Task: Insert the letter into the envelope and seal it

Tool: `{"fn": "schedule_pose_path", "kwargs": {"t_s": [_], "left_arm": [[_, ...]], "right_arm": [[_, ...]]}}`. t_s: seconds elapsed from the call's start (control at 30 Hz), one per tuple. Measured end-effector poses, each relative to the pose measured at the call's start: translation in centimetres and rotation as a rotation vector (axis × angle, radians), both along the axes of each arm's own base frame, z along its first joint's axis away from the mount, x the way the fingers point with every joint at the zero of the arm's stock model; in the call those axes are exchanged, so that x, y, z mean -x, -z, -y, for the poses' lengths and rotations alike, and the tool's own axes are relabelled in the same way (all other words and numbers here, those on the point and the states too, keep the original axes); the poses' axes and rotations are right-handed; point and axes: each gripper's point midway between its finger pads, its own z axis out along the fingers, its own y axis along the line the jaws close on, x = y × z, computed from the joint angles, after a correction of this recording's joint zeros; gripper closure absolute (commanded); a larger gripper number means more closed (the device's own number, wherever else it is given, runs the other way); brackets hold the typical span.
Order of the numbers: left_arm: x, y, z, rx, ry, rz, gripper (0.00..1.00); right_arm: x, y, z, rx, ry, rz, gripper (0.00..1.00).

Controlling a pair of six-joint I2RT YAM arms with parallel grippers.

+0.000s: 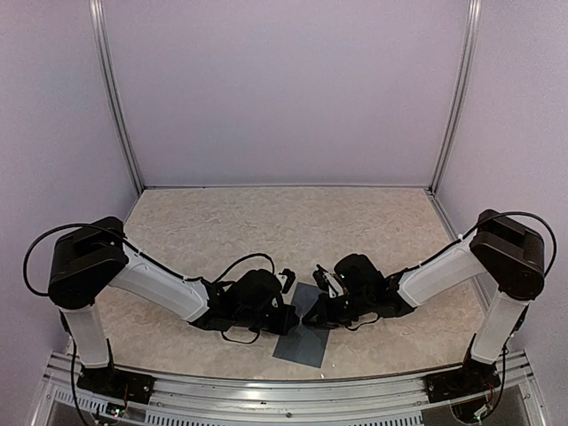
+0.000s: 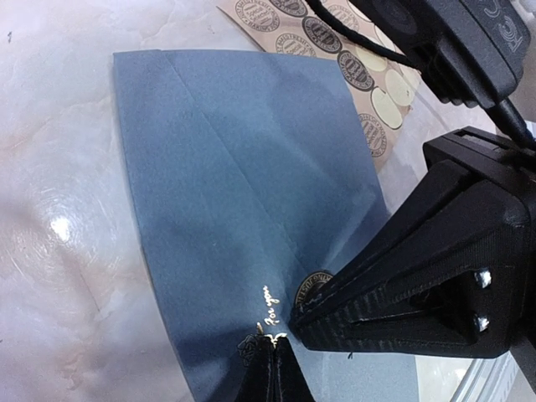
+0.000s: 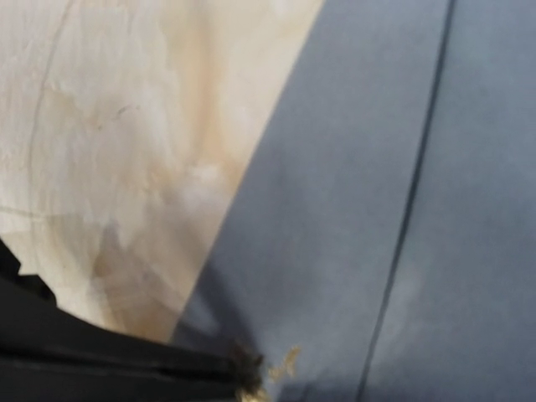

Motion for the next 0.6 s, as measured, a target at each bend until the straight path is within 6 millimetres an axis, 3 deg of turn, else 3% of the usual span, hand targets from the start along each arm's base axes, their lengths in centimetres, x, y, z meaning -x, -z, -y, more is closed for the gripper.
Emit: {"fn": "schedule_pose_path", "kwargs": {"t_s": [0.6], "left_arm": [[-0.1, 0.0, 0.0, -0.002, -0.005, 0.004, 1.0]], "right_arm": [[-0.1, 0.1, 2.7, 0.057, 0.112, -0.037, 1.0]]}}
